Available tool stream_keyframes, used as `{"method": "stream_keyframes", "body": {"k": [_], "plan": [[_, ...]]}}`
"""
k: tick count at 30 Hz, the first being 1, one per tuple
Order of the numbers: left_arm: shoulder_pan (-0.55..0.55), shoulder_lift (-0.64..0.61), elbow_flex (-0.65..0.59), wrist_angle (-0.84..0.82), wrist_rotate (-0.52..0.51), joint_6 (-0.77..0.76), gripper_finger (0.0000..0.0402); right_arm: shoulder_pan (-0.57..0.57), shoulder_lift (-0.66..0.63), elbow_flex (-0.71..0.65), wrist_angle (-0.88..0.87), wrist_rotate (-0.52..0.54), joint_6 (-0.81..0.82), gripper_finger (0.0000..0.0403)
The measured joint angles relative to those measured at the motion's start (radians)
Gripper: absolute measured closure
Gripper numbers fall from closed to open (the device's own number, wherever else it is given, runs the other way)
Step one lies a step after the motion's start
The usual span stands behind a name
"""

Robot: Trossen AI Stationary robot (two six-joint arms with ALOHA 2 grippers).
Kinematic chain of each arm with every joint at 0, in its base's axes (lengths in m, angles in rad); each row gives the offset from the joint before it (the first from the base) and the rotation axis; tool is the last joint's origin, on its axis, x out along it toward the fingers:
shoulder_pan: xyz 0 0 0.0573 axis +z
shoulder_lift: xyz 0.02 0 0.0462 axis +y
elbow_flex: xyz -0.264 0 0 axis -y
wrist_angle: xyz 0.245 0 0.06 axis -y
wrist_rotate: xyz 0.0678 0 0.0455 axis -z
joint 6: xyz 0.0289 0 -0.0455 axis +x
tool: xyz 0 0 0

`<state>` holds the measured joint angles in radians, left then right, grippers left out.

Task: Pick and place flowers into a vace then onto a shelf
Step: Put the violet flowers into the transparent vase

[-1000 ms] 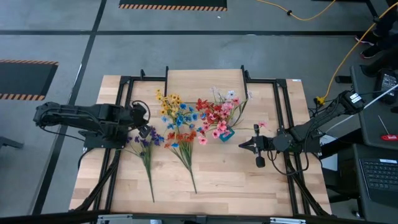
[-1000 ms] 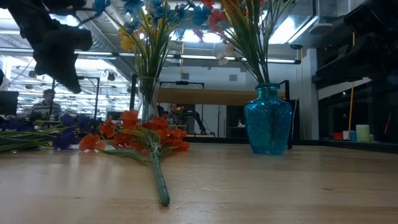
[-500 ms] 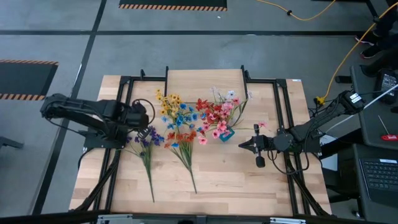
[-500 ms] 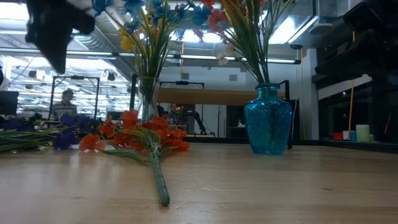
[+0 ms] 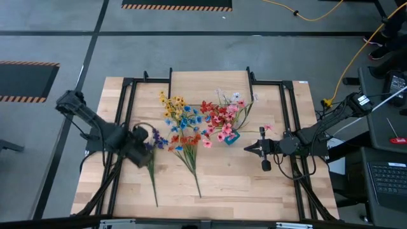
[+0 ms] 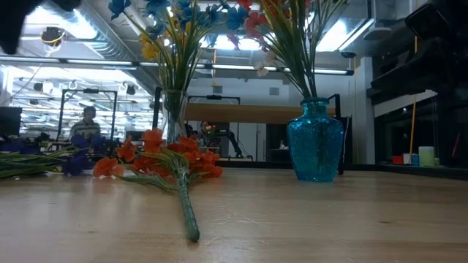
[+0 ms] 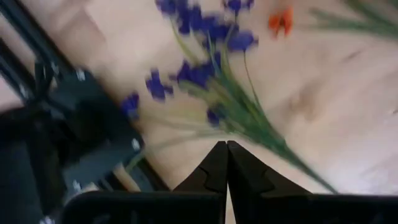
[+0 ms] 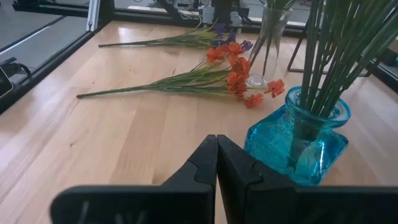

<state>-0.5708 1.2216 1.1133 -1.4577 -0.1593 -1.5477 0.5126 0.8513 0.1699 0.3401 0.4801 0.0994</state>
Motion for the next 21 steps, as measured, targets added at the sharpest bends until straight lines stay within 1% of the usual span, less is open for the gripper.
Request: {"method": "stream_keyframes", "body": {"k": [6,10,17,21], "plan": [[-0.135,0.119,0.074,0.002,0.006,-0.191,0.0401,0.000,0.000,0.000,-0.001,0.000,0.000,0.0389],[-0.202,0.171,0.119,0.002,0.001,-0.311,0.0398,0.000,0.000,0.000,-0.002,0.000,-0.001,0.0389],[-0.272,0.226,0.122,0.009,-0.075,-0.428,0.0396,0.000,0.000,0.000,-0.002,0.000,-0.003,0.0389],[-0.289,0.251,0.122,0.035,-0.081,-0.467,0.0395,0.000,0.000,0.000,-0.002,0.000,-0.003,0.0389]]}}
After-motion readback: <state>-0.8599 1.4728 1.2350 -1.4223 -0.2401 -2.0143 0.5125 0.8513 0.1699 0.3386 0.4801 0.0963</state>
